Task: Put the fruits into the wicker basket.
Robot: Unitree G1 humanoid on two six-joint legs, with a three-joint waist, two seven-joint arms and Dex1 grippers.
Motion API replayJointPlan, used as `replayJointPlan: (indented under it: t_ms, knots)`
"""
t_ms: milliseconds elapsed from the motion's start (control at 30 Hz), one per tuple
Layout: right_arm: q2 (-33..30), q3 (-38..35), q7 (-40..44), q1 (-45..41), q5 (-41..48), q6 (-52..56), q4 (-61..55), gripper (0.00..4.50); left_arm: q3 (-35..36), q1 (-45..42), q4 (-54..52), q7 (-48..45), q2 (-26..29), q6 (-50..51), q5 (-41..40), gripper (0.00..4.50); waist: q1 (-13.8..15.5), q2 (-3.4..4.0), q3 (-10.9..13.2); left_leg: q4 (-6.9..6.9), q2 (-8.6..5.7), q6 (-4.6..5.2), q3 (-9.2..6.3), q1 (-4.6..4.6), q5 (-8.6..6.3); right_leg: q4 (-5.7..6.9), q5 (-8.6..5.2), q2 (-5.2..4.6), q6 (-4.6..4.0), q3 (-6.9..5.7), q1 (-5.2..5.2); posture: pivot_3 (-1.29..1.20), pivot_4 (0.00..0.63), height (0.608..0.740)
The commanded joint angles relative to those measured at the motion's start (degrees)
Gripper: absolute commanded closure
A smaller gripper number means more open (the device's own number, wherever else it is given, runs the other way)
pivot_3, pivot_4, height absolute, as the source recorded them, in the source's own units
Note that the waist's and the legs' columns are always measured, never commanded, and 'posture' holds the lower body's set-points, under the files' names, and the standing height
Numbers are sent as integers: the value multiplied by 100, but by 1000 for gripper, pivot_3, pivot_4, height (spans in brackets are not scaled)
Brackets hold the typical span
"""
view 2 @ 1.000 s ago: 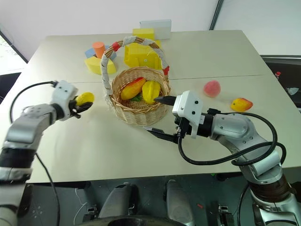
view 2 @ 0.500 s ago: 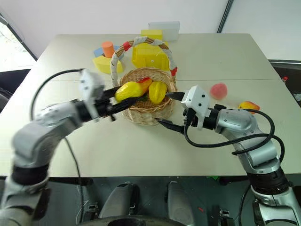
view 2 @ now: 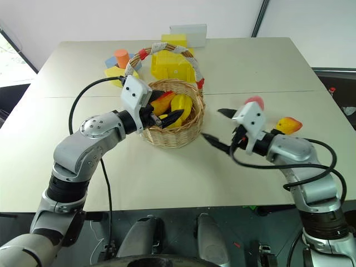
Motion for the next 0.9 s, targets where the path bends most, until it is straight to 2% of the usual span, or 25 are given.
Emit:
replayJointPlan:
  t_ms: [33,133,400,900]
  knots:
    - [46,-499,-615,-48,-410,-192,651,0,148,215,-405,-452,-70,-392,-338,28,-2,1,0,0,0,0,1,0,0,-1,0,0,0,0,-1,0,150,740]
    - [24,-686,-1104,-170,-772,-229,1257,0,73,492,-539,-755,-10,-468,-467,28,-24,6,-2,-2,3,-2,9,4,1,2,-1,3,-1,6,-3,0,150,740]
    - [-345,-925,-1423,-13,-1371,-352,2038,0,-149,730,-502,-1021,77,-643,-295,28,-12,8,-2,-2,1,-3,10,5,2,4,0,7,0,8,0,0,150,740]
    - [-441,-662,-1197,-525,-1842,-1155,3736,0,-207,808,-463,-1576,103,-791,-403,28,-33,14,-5,-2,2,-3,13,9,2,4,0,10,0,11,0,0,150,740]
